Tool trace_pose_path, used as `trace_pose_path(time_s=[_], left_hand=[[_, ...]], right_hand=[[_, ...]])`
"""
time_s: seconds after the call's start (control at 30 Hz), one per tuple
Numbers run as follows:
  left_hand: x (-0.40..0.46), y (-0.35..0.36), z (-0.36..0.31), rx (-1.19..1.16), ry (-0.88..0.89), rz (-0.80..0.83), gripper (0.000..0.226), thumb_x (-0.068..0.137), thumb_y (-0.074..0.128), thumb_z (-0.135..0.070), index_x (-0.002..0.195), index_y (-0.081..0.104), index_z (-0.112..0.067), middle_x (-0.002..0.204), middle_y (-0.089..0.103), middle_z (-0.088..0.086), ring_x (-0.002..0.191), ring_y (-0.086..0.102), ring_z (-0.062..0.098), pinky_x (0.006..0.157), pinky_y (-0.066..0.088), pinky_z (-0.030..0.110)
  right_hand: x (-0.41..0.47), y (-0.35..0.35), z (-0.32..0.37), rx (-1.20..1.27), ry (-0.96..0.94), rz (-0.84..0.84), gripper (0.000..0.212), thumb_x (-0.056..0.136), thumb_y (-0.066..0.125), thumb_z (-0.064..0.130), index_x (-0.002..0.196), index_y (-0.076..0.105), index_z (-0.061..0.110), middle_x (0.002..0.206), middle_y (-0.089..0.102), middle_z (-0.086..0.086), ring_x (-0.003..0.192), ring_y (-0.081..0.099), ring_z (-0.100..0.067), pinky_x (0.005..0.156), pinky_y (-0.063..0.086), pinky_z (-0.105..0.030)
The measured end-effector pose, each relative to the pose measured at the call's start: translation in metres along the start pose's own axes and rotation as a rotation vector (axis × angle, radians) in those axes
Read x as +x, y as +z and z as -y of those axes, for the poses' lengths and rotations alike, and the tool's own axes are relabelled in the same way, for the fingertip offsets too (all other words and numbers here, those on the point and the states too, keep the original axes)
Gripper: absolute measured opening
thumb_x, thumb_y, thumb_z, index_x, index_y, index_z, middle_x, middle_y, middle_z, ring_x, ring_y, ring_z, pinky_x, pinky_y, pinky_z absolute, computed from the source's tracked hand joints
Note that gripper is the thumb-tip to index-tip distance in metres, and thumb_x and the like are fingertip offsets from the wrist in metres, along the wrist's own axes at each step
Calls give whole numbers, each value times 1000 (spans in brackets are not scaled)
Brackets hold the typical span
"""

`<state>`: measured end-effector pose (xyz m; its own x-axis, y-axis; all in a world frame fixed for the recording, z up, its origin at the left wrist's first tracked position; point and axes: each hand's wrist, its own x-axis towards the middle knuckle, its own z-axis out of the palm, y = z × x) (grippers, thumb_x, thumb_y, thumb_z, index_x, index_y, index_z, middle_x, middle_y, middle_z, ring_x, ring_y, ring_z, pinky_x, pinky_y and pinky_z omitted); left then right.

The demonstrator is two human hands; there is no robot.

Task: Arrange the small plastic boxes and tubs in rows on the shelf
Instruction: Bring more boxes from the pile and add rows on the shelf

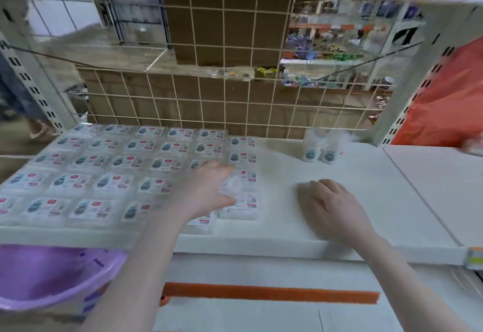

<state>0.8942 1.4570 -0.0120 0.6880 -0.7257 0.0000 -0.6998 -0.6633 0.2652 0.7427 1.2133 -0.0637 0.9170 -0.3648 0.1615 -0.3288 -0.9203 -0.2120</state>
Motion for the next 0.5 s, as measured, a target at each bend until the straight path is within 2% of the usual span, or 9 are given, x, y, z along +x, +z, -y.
trace_pose_path(time_s=[0.13,0.27,0.37,0.5], left_hand=[[11,15,-31,-19,8,17,72,78,69,-44,141,40,-27,144,40,-2,129,39,21,103,37,37],[11,23,-40,-17,-3,37,72,79,68,-41,143,36,-29,147,36,-5,130,37,18,101,34,33],[8,23,-38,-6,-10,58,79,78,71,-35,146,31,-29,151,30,-7,134,33,15,106,30,31],[7,14,-37,-29,-25,111,75,80,71,-30,145,33,-32,146,33,-5,129,39,17,101,34,30]], right_hand=[[5,2,-19,-12,-45,41,38,95,48,35,124,56,13,124,56,-6,114,49,-27,95,36,-32],[8,6,-24,39,-68,14,35,93,52,34,118,60,11,120,58,-8,111,50,-29,94,38,-34],[9,10,-27,77,-70,0,33,91,56,31,114,62,8,116,59,-10,109,51,-31,94,40,-37],[8,12,-30,114,-73,-15,32,90,60,29,113,62,8,116,59,-10,109,52,-32,95,41,-37]])
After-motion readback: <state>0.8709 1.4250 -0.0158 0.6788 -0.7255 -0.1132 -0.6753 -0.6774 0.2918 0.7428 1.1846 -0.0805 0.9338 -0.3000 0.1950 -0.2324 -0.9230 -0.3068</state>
